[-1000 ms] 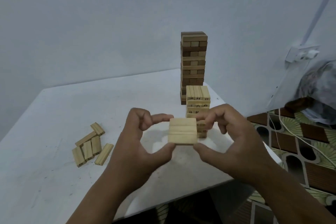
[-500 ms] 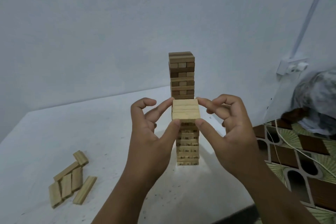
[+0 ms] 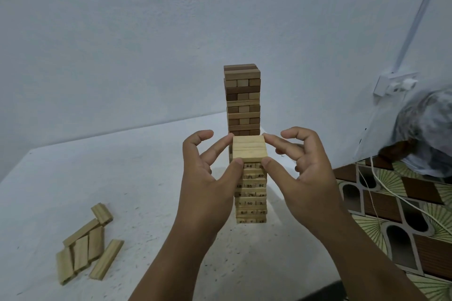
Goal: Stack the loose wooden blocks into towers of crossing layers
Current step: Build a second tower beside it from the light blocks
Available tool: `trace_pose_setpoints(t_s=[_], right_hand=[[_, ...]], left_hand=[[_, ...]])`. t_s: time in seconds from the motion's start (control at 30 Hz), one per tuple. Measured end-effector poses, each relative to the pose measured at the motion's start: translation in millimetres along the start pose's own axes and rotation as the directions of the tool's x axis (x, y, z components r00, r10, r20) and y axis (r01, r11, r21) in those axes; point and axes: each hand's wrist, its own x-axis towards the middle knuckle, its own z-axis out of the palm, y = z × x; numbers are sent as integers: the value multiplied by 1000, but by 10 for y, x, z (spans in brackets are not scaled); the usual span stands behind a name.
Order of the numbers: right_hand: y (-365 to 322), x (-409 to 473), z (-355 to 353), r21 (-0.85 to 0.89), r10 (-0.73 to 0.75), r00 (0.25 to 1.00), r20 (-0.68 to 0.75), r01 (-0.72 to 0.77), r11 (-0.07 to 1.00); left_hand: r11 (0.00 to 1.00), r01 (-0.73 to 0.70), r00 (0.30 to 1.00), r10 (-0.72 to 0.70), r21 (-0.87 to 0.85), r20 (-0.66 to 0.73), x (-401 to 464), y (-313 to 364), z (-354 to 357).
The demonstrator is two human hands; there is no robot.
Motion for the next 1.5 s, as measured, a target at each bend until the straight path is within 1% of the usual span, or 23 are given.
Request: trace_pose_setpoints(t_s=[0.33, 0.6, 0.93, 1.07, 1.13, 1.27, 1.33, 1.37, 1.5], right_hand=[[32, -3, 8, -52, 19, 1000, 5, -19, 998], [47, -2, -5, -70, 36, 999, 9, -35, 997], [46, -3, -9, -56, 61, 997, 37, -59, 997], [24, -7, -19, -47, 43, 999, 27, -42, 998], [-13, -29, -15, -81, 3, 1000, -16, -5, 997], [-216, -125, 95, -224, -156, 984, -82, 134, 965], [-363, -201, 213, -273, -250, 967, -54, 227, 935], [-426, -244, 287, -276, -271, 962, -30, 252, 927], [-524, -445, 644, -248, -293, 953, 71, 301, 921]], left_hand=[[999, 7, 1000, -8, 44, 9, 35, -30, 5], [999, 35, 999, -35, 24, 15, 37, -25, 11], [999, 28, 999, -29, 30, 18, 33, -25, 7], [999, 20, 1000, -20, 31, 7, 15, -6, -17], [998, -4, 999, 6, 64, -32, -21, 28, -52], [978, -102, 984, 126, 181, -129, -173, 118, -216], [967, -134, 975, 168, 217, -148, -279, 149, -337], [960, -146, 970, 185, 238, -155, -328, 151, -405], [938, -164, 959, 225, 306, -174, -548, 45, -744]])
